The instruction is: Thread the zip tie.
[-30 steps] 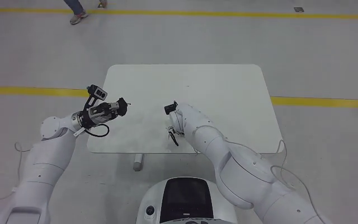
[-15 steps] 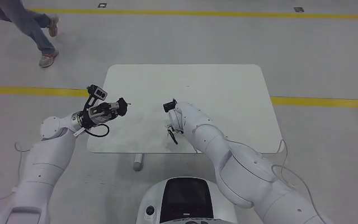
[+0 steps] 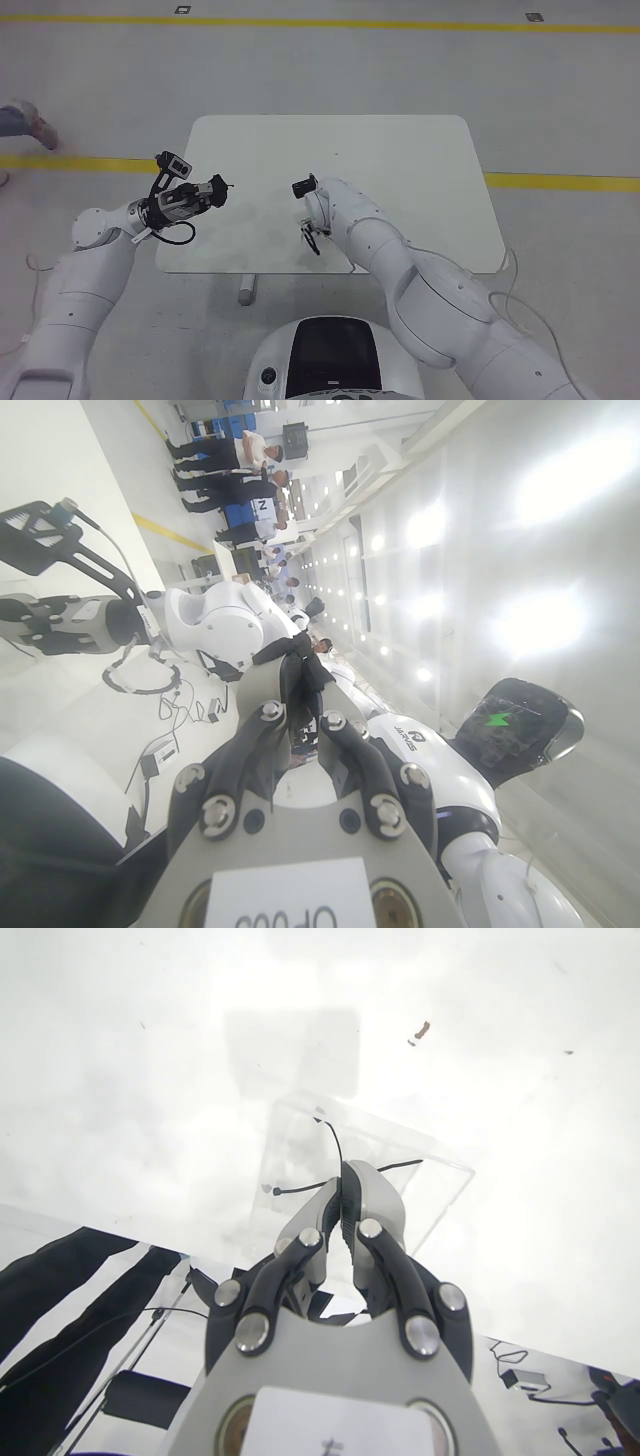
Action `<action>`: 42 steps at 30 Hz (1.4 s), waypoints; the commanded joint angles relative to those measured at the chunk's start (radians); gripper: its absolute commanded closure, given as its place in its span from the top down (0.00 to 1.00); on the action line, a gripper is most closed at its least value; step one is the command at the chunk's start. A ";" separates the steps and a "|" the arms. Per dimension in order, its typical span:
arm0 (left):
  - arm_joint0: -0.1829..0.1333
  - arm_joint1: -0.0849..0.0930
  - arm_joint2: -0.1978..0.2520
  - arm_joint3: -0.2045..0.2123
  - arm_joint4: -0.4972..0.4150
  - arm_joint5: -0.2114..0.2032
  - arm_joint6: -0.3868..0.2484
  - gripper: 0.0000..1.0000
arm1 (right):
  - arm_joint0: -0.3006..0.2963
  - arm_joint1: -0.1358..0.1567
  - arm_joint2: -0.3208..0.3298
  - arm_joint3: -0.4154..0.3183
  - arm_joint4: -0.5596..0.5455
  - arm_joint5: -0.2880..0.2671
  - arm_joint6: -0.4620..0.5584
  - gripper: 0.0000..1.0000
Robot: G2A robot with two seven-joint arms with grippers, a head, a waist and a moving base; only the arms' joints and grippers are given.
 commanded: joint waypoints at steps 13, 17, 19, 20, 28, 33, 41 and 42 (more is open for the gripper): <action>0.000 0.000 0.000 0.000 0.000 0.000 0.000 0.00 | 0.031 0.044 0.064 -0.002 0.075 -0.144 -0.040 0.00; 0.000 0.000 0.000 0.000 0.000 0.000 0.000 0.00 | 0.039 0.060 0.081 -0.004 0.091 -0.169 -0.046 0.00; 0.000 0.000 0.000 0.000 0.000 0.000 0.000 0.00 | 0.039 0.066 0.086 -0.012 0.092 -0.167 -0.044 0.00; 0.000 0.000 0.000 0.000 0.000 0.000 0.000 0.00 | 0.037 0.069 0.088 -0.017 0.093 -0.167 -0.042 0.00; 0.000 0.000 0.000 0.000 0.000 0.000 0.000 0.00 | 0.035 0.078 0.098 -0.036 0.101 -0.180 -0.043 0.00; 0.000 0.000 0.000 0.000 0.000 0.000 0.000 0.00 | 0.029 0.080 0.108 -0.042 0.119 -0.189 -0.065 0.00; 0.000 0.000 0.000 0.000 0.000 0.000 0.000 0.00 | 0.040 0.149 0.203 0.002 0.257 -0.422 -0.082 0.00; 0.000 0.000 0.000 0.000 0.000 0.000 0.000 0.00 | 0.040 0.157 0.214 0.006 0.274 -0.451 -0.077 0.00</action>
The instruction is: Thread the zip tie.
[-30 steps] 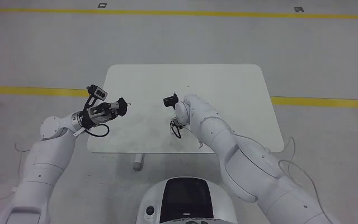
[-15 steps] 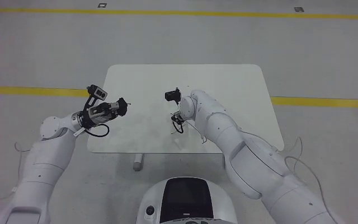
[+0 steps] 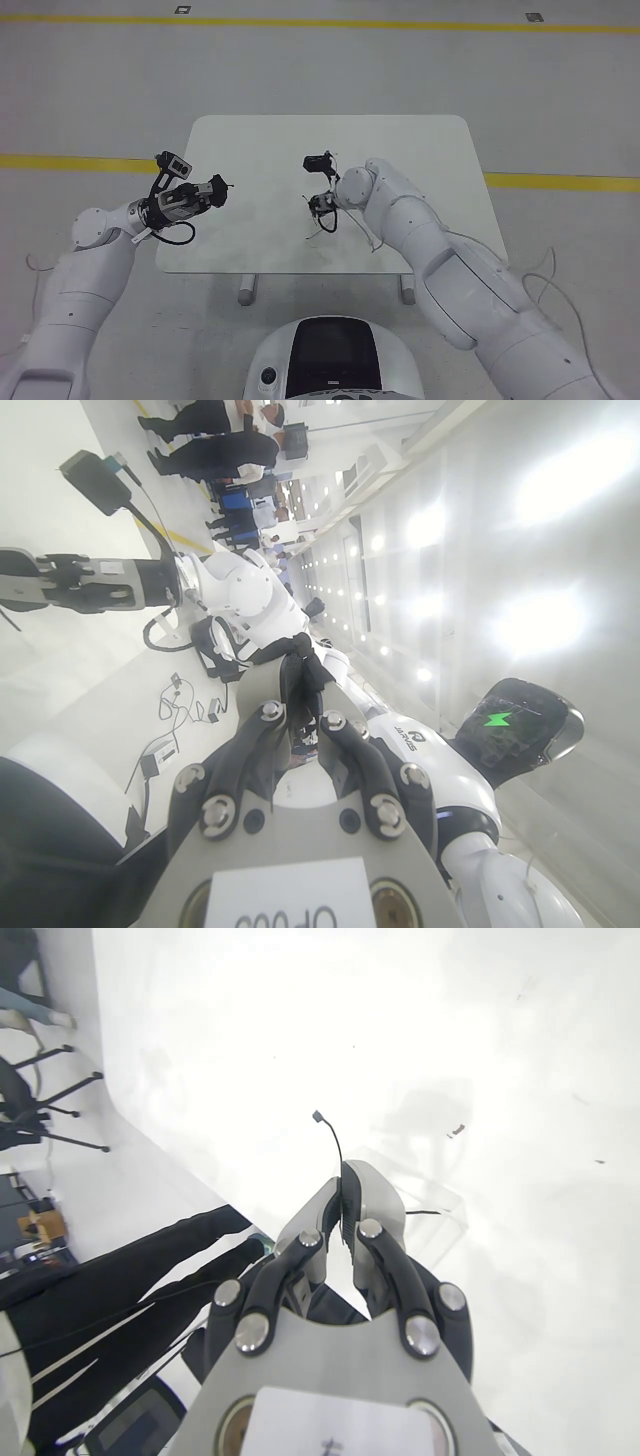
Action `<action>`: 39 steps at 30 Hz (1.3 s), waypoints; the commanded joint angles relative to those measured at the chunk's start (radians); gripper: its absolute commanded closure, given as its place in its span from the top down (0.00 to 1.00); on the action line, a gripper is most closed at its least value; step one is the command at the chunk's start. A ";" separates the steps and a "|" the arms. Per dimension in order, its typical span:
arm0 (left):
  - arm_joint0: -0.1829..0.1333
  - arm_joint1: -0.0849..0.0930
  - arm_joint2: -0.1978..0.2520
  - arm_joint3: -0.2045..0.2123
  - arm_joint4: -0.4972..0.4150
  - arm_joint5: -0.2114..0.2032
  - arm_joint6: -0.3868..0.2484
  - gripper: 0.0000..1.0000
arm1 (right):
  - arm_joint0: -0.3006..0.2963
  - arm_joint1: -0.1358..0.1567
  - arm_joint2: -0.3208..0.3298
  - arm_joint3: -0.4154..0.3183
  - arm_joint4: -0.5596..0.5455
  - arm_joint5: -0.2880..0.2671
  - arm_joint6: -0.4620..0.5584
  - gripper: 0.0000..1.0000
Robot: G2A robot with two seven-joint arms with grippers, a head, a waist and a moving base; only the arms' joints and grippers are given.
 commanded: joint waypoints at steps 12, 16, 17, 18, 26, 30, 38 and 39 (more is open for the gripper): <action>0.000 0.000 0.000 0.000 0.000 0.000 0.000 0.00 | -0.189 0.187 0.175 -0.431 0.171 -0.050 0.258 0.00; 0.000 0.000 0.000 0.000 0.000 0.000 0.000 0.00 | -0.210 0.199 0.192 -0.470 0.179 -0.050 0.276 0.00; 0.000 0.000 0.000 0.000 0.000 0.000 0.000 0.00 | -0.210 0.199 0.192 -0.470 0.179 -0.050 0.276 0.00; 0.000 0.000 0.000 0.000 0.000 0.000 0.000 0.00 | -0.210 0.199 0.192 -0.470 0.179 -0.050 0.276 0.00; 0.000 0.000 0.000 0.000 0.000 0.000 0.000 0.00 | -0.259 0.220 0.256 -0.540 0.279 -0.050 0.262 0.00; 0.000 0.000 0.000 0.000 0.000 0.000 0.000 0.00 | -0.370 0.270 0.369 -0.723 0.359 -0.050 0.286 0.00; 0.000 0.000 0.000 0.000 0.000 0.000 0.000 0.00 | -0.646 0.330 0.508 -1.138 0.465 -0.050 0.278 0.00; 0.000 0.000 0.000 0.000 0.000 0.000 0.000 0.00 | -0.665 0.332 0.509 -1.165 0.470 -0.050 0.268 0.00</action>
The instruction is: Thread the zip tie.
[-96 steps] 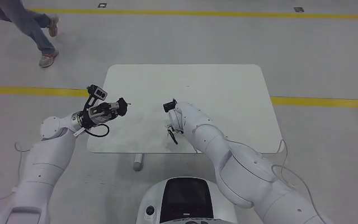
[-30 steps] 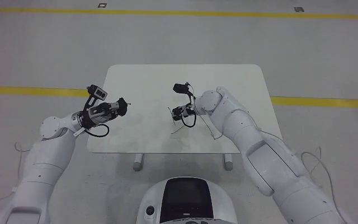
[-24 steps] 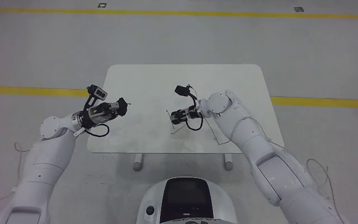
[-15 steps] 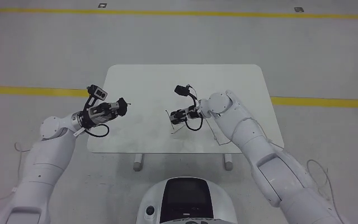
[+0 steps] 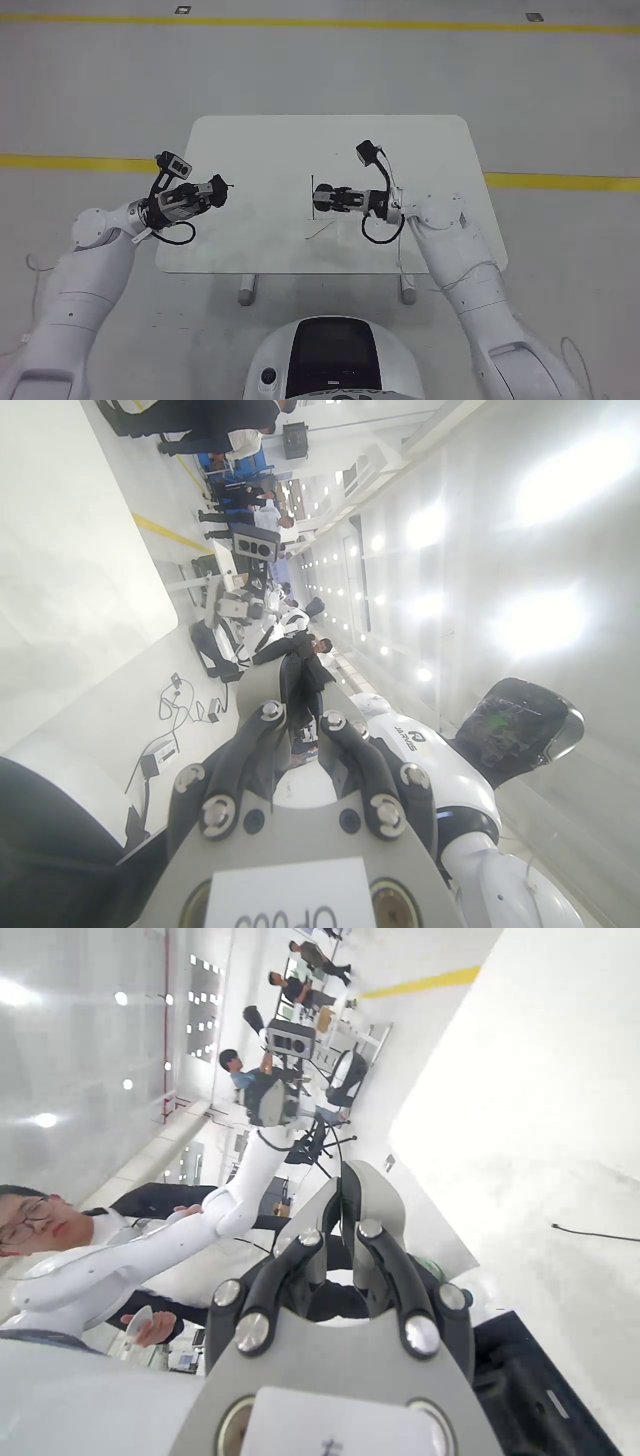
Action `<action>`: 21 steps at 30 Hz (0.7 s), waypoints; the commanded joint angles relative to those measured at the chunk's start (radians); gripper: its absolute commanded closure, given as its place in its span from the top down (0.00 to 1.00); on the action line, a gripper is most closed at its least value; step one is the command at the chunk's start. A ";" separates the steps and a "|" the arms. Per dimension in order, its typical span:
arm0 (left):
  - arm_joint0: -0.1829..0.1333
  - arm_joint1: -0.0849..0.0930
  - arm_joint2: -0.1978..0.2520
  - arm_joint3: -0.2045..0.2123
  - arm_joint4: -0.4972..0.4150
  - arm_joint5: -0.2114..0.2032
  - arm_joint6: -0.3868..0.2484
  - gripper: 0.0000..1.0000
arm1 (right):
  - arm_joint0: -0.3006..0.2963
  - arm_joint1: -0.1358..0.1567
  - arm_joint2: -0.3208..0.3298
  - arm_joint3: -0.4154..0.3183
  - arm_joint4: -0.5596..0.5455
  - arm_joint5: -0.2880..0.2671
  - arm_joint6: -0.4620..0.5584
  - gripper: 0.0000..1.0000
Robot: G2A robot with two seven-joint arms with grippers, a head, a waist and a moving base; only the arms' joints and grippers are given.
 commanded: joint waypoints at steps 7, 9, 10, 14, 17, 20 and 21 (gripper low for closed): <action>0.000 0.000 0.000 0.000 0.000 0.000 0.000 0.00 | -0.058 0.009 -0.009 -0.102 -0.051 0.000 -0.050 0.00; 0.000 0.000 0.000 0.000 0.000 0.000 0.000 0.00 | -0.058 0.009 -0.009 -0.102 -0.051 0.000 -0.050 0.00; 0.000 0.000 0.000 0.000 0.000 0.000 0.000 0.00 | -0.058 0.009 -0.009 -0.102 -0.051 0.000 -0.050 0.00; 0.009 -0.002 0.006 -0.014 0.003 0.009 0.036 0.00 | -0.069 0.009 -0.018 -0.114 -0.053 0.000 -0.074 0.00; 0.028 -0.009 0.027 -0.042 0.015 0.006 0.082 0.00 | -0.114 0.007 -0.028 -0.165 -0.055 0.000 -0.210 0.00; 0.031 -0.020 0.065 -0.056 0.033 0.000 0.129 0.00 | -0.164 0.005 -0.055 -0.212 -0.093 0.000 -0.343 0.00; 0.028 -0.024 0.076 -0.057 0.041 0.000 0.141 0.00 | -0.176 0.005 -0.063 -0.224 -0.117 0.000 -0.383 0.00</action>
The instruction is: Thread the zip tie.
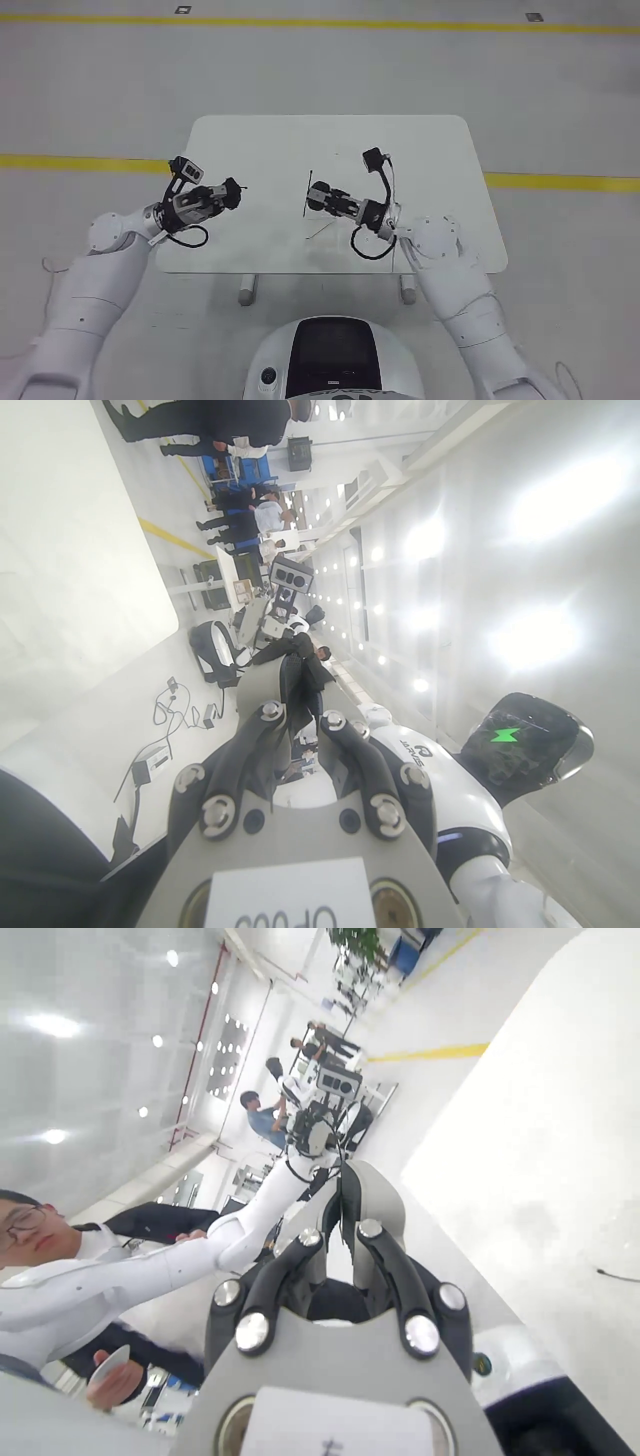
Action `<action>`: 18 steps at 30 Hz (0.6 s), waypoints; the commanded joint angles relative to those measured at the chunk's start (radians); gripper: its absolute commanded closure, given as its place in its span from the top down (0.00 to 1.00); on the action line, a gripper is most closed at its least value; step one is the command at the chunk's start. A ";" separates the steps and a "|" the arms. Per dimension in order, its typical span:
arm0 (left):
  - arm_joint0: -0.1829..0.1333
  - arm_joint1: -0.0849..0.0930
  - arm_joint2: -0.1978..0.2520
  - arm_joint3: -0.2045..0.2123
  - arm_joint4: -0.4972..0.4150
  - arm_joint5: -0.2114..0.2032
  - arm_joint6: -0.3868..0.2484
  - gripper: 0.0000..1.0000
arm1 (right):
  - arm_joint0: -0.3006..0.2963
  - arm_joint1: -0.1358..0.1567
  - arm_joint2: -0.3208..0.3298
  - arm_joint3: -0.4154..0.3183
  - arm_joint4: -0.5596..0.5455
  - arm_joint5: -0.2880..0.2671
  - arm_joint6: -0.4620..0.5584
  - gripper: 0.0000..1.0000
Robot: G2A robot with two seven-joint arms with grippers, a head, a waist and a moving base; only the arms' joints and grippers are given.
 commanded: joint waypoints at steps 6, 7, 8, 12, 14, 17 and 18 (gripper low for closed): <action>-0.044 -0.036 0.093 0.023 0.047 0.000 0.080 0.00 | -0.075 -0.001 -0.052 -0.063 -0.152 0.000 -0.308 0.00; -0.053 -0.041 0.104 0.031 0.051 0.000 0.087 0.00 | -0.079 -0.001 -0.058 -0.062 -0.162 0.000 -0.335 0.00; -0.063 -0.046 0.113 0.043 0.057 0.000 0.101 0.00 | -0.079 -0.001 -0.058 -0.058 -0.171 0.000 -0.364 0.00; -0.104 -0.068 0.155 0.078 0.079 0.000 0.125 0.00 | -0.073 0.000 -0.065 -0.040 -0.224 0.000 -0.438 0.00; -0.114 -0.073 0.163 0.081 0.094 0.000 0.129 0.00 | -0.068 0.002 -0.066 -0.042 -0.255 0.000 -0.447 0.00; -0.114 -0.073 0.163 0.081 0.094 0.000 0.129 0.00 | -0.068 0.002 -0.066 -0.042 -0.255 0.000 -0.447 0.00; -0.114 -0.073 0.163 0.081 0.094 0.000 0.129 0.00 | -0.068 0.002 -0.066 -0.042 -0.255 0.000 -0.447 0.00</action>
